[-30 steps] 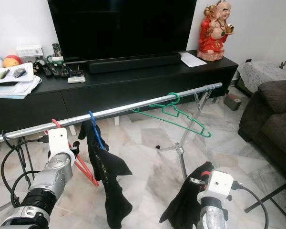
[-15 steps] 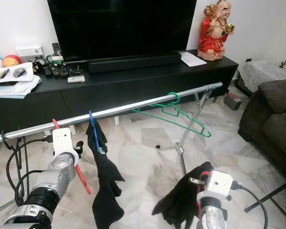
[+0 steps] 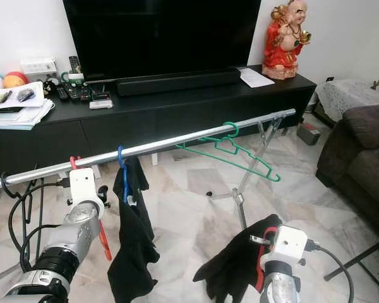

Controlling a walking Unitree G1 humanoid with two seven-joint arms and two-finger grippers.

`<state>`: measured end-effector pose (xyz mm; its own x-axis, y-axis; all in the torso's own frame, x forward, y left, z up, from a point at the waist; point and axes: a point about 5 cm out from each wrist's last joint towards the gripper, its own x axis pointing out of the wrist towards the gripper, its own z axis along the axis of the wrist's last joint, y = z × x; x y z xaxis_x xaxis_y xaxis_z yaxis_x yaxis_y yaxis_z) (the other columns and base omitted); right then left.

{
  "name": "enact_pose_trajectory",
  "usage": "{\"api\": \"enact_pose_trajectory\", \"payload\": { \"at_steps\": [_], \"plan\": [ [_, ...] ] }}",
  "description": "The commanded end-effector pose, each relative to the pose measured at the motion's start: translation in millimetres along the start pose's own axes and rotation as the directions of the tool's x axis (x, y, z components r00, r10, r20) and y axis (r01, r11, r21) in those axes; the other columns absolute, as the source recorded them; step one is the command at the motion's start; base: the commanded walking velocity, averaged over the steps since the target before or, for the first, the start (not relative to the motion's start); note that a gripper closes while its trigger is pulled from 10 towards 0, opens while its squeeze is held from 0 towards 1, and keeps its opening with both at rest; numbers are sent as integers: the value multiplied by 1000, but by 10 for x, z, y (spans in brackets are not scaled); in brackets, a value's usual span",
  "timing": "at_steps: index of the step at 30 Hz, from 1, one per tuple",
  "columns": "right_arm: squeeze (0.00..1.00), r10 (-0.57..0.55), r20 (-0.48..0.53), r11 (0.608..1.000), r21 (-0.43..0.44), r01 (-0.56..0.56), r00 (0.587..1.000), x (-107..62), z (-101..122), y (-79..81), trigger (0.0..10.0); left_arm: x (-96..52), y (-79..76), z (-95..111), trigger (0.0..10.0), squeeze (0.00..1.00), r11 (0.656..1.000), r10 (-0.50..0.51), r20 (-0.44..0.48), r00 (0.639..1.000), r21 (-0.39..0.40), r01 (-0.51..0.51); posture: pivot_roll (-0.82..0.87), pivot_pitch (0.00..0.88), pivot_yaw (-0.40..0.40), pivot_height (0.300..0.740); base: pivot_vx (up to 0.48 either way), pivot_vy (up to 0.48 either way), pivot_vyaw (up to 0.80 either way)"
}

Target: Hang hanger

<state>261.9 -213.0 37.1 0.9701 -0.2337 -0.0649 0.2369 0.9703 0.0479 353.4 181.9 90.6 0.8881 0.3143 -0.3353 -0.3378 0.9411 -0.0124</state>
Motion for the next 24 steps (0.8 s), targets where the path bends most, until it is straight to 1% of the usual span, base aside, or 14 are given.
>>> {"api": "enact_pose_trajectory", "payload": {
  "at_steps": [1, 20, 24],
  "plan": [
    [0, 3, 7, 1000, 8, -3, 1000, 35, 32, 14, 10000, 10, -37, 34, 0, 0, 1000, -13, 9, 1000, 10, 13, -46, 0, 4, 740, 0, 0, 0],
    [0, 5, 7, 1000, 8, -5, 1000, 37, 32, 21, 10000, -14, -88, -12, 0, 0, 1000, -29, 1, 1000, 9, 29, -50, 0, 1, 740, 0, 0, 0],
    [0, 5, 6, 1000, 6, -5, 1000, 38, 32, 16, 10000, -15, -88, -4, 0, 0, 1000, -30, 11, 999, 0, 30, -51, 0, 0, 740, 0, 0, 0]
  ]
}}
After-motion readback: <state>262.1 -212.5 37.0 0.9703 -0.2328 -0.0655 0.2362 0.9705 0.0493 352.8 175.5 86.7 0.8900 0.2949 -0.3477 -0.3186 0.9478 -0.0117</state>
